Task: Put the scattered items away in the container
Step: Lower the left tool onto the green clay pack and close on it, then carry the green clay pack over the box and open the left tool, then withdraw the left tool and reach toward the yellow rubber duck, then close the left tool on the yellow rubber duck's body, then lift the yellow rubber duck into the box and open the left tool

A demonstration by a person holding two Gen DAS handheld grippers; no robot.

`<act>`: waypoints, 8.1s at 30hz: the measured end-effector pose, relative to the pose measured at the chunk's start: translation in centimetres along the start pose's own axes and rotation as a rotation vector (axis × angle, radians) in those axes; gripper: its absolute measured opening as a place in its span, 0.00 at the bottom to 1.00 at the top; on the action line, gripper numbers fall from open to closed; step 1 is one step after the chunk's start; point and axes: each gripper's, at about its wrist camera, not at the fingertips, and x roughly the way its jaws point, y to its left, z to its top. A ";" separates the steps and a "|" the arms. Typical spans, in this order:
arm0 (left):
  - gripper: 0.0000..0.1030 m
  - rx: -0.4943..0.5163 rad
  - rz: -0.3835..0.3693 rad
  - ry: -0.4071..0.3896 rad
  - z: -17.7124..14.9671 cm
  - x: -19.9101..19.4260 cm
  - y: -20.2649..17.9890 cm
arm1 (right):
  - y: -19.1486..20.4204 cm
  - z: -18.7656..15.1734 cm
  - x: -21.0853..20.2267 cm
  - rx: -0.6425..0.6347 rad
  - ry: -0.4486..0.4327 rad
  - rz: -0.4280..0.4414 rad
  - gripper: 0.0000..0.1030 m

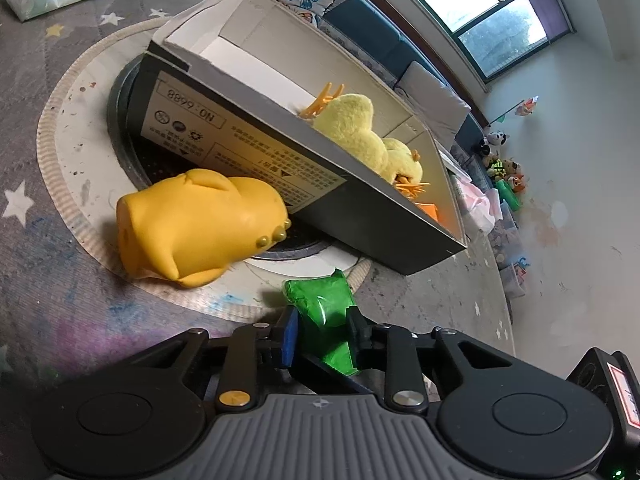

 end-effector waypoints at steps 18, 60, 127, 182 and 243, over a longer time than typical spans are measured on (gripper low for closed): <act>0.26 0.097 -0.056 -0.082 3.7 -1.3 -5.6 | -0.5 3.0 -3.4 -0.036 -0.140 -0.103 0.45; 0.26 0.207 0.023 -0.088 10.0 6.1 -7.8 | -8.5 6.7 2.1 0.059 -0.164 -0.196 0.46; 0.27 0.209 0.118 -0.207 4.2 -6.4 -1.3 | 1.3 3.4 -1.2 -0.046 -0.188 -0.092 0.88; 0.40 0.418 0.143 0.036 6.1 -3.5 2.5 | 4.7 4.5 7.0 -0.081 -0.044 -0.043 0.91; 0.35 0.458 0.037 -0.061 13.8 0.9 -7.1 | -3.8 10.0 3.4 -0.095 -0.219 -0.145 0.90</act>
